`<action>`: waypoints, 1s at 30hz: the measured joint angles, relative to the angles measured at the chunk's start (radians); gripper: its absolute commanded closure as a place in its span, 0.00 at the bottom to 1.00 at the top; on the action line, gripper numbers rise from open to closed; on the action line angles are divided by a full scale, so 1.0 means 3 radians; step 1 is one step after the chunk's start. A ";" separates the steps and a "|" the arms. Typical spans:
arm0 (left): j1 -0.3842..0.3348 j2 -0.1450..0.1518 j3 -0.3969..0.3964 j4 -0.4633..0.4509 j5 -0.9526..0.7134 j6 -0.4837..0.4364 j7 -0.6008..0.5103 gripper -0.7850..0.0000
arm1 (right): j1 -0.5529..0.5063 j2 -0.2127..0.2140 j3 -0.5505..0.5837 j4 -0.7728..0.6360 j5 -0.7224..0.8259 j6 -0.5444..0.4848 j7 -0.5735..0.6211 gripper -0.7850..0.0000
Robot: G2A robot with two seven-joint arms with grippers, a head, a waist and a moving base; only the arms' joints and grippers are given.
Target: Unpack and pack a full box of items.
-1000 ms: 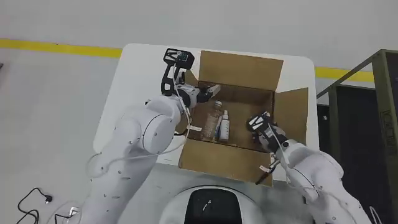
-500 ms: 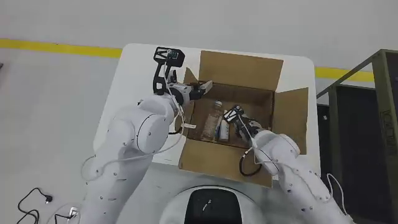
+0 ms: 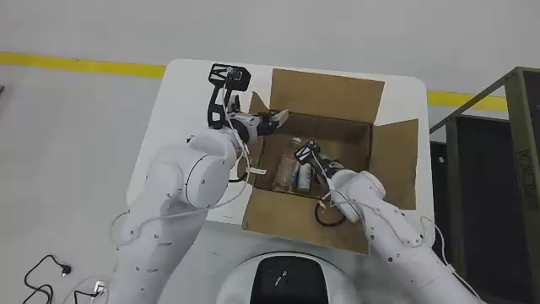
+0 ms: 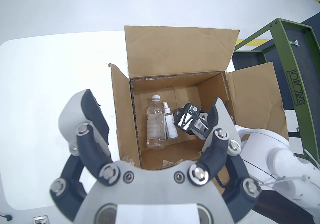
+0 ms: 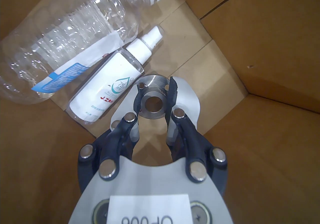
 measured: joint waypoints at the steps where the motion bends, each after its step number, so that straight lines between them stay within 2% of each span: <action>1: 0.0000 0.0000 0.0000 0.0000 0.0000 0.0000 0.0000 0.00 | 0.0006 -0.0007 -0.0002 0.0025 0.0001 0.0003 -0.0001 0.15; 2: 0.0000 0.0000 0.0000 0.0000 0.0000 0.0000 0.0000 0.00 | 0.0010 -0.0011 -0.0001 0.0037 0.0002 0.0007 -0.0001 0.05; 3: 0.0000 0.0000 0.0000 0.0000 0.0000 0.0000 0.0000 0.00 | 0.0011 -0.0014 0.0004 0.0041 0.0002 0.0009 0.0000 0.00; 9: 0.0000 0.0000 0.0000 0.0000 0.0000 0.0000 0.0000 0.00 | -0.0113 0.0012 0.0124 -0.0280 -0.0095 -0.0010 0.0051 0.00; 14: 0.0000 0.0000 0.0000 0.0000 0.0000 0.0000 0.0000 0.00 | -0.0426 0.0093 0.0486 -0.0924 -0.0075 -0.0024 0.0093 0.00; 16: 0.0000 0.0000 0.0000 0.0000 0.0000 0.0000 0.0000 0.00 | -0.0623 0.0139 0.0727 -0.1324 -0.0007 -0.0078 0.0076 0.02; 17: 0.0000 0.0000 0.0000 0.0000 0.0000 0.0000 0.0000 0.00 | -0.0720 0.0158 0.0848 -0.1503 0.0038 -0.0097 0.0061 0.13; 18: 0.0000 0.0000 0.0000 0.0000 0.0000 0.0000 0.0000 0.00 | -0.0823 0.0177 0.0980 -0.1677 0.0100 -0.0120 0.0051 0.35; 19: 0.0000 0.0000 0.0000 0.0000 0.0000 0.0000 0.0000 0.00 | -0.0959 0.0202 0.1166 -0.1895 0.0190 -0.0158 0.0055 0.59; 20: 0.0000 0.0000 0.0000 0.0000 0.0000 0.0000 0.0000 0.00 | -0.1056 0.0219 0.1311 -0.2049 0.0253 -0.0187 0.0063 0.94; 21: 0.0000 0.0000 0.0000 0.0000 0.0000 0.0000 0.0000 0.00 | -0.1146 0.0235 0.1459 -0.2194 0.0308 -0.0213 0.0068 1.00; 25: 0.0000 0.0000 0.0000 0.0000 0.0000 0.0000 0.0000 0.00 | -0.1509 0.0278 0.2142 -0.2692 0.0673 -0.0291 -0.0063 1.00; 30: 0.0000 0.0000 0.0000 0.0000 0.0000 0.0000 0.0000 0.00 | -0.1947 0.0302 0.2919 -0.2753 0.1165 -0.0562 -0.0443 1.00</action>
